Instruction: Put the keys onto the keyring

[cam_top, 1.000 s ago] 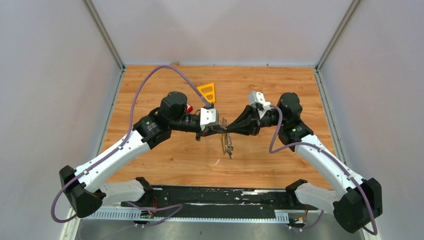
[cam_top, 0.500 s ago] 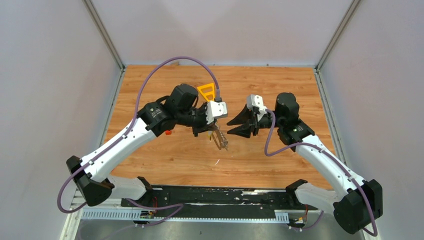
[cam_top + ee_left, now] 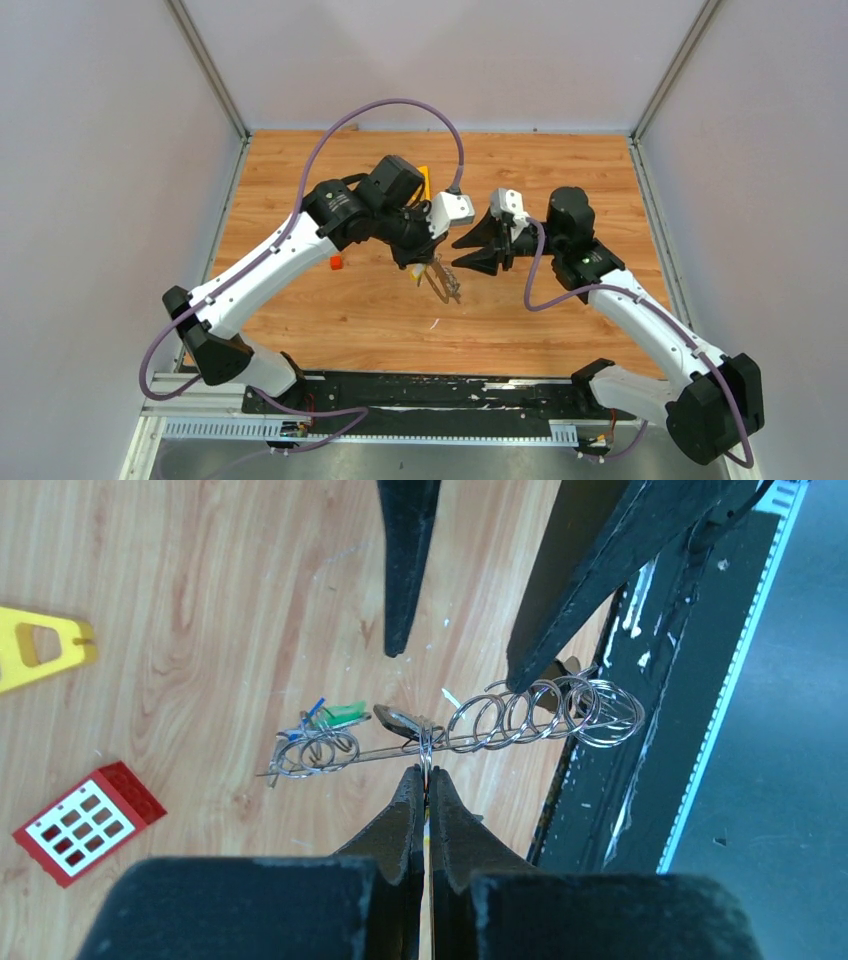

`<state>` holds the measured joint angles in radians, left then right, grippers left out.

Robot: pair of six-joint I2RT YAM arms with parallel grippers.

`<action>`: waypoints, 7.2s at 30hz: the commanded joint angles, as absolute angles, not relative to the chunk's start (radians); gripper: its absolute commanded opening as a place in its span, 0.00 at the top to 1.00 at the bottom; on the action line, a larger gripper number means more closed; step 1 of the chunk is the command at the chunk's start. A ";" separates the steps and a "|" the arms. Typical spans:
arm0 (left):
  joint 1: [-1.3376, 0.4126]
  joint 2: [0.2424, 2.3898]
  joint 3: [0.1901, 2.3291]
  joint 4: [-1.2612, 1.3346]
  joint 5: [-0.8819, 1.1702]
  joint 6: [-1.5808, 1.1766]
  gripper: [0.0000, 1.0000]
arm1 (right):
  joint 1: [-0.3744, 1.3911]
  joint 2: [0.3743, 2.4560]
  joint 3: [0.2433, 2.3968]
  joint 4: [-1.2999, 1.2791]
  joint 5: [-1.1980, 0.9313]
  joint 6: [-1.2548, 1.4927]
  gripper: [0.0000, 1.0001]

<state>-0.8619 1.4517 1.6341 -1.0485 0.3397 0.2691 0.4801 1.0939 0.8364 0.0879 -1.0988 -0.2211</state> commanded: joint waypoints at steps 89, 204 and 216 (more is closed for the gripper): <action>-0.900 1.264 1.513 -0.860 0.417 0.331 0.58 | 0.514 1.103 0.858 0.250 -1.205 -0.043 1.00; -0.869 1.190 1.252 -0.376 0.671 0.390 0.72 | 0.426 1.052 0.821 0.440 -1.220 0.154 1.00; -0.870 1.190 1.230 -0.354 0.697 0.362 0.84 | 0.426 1.052 0.822 0.430 -1.214 0.145 1.00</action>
<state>-0.8635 1.1908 1.2213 -0.4149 0.6407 0.3965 0.4301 1.0714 0.8024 0.4053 -1.2327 0.1665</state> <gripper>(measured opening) 0.165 0.015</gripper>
